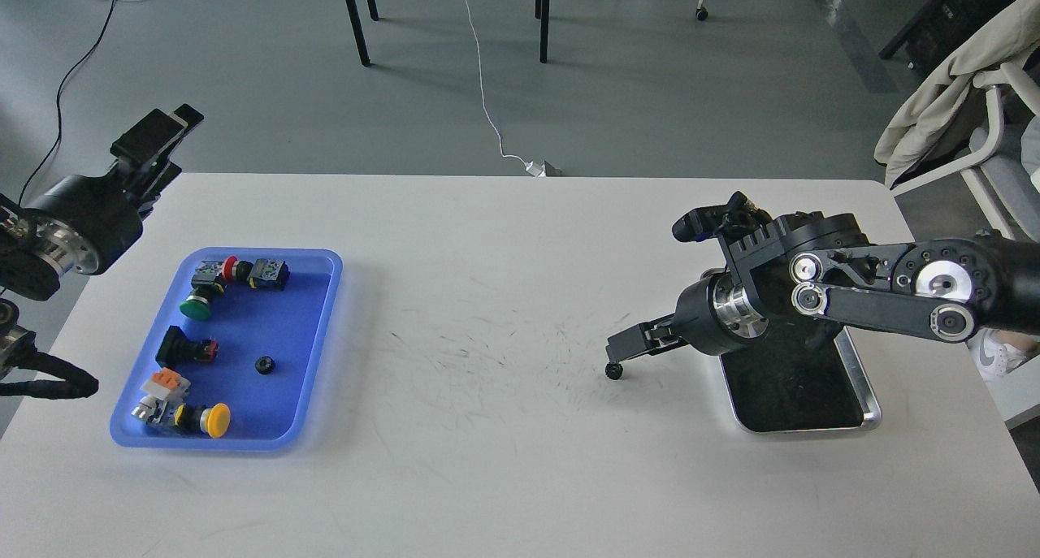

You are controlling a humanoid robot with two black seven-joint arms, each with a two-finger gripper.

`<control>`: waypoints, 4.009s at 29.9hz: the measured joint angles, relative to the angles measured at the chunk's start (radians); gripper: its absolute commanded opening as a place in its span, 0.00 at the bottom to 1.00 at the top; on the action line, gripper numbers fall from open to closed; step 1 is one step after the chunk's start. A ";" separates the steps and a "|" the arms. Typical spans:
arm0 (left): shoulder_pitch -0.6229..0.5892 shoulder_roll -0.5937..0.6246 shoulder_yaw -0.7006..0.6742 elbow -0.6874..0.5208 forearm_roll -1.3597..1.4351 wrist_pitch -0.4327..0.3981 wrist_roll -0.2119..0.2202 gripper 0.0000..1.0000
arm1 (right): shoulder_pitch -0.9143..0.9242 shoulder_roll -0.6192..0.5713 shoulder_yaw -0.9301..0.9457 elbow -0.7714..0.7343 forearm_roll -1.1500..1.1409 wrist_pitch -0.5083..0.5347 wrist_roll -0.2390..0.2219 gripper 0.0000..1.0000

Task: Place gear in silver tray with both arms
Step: 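Lower the right gripper onto the black gear and grasp it, then lift the gear with the right gripper and lower it into the silver tray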

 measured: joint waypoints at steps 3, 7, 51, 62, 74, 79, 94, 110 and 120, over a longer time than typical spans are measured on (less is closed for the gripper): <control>0.000 0.002 -0.009 0.000 0.001 0.000 -0.003 0.98 | 0.004 0.036 -0.006 -0.027 0.010 0.000 -0.004 0.92; 0.000 0.002 -0.019 0.000 0.003 0.000 -0.004 0.98 | 0.004 0.085 -0.020 -0.067 0.021 0.000 -0.018 0.90; 0.000 -0.001 -0.037 -0.002 0.003 0.015 -0.010 0.98 | 0.026 0.271 -0.165 -0.195 0.052 0.000 -0.008 0.41; 0.000 -0.001 -0.037 -0.002 0.003 0.016 -0.010 0.98 | 0.024 0.267 -0.172 -0.192 0.050 0.000 -0.009 0.17; 0.000 0.000 -0.048 -0.002 0.003 0.023 -0.010 0.98 | 0.061 0.249 -0.170 -0.181 0.057 0.001 -0.004 0.02; 0.000 0.001 -0.059 -0.001 0.003 0.024 -0.010 0.98 | 0.126 0.195 -0.157 -0.133 0.070 0.000 -0.004 0.02; -0.001 -0.010 -0.061 -0.001 0.006 0.024 -0.010 0.98 | 0.209 -0.330 -0.086 0.034 -0.040 0.000 0.019 0.02; -0.001 -0.036 -0.058 0.000 0.010 0.024 -0.007 0.98 | -0.101 -0.297 0.040 -0.117 -0.172 0.000 0.037 0.02; -0.001 -0.037 -0.058 0.002 0.010 0.024 -0.007 0.98 | -0.154 -0.205 0.041 -0.197 -0.236 0.000 0.036 0.22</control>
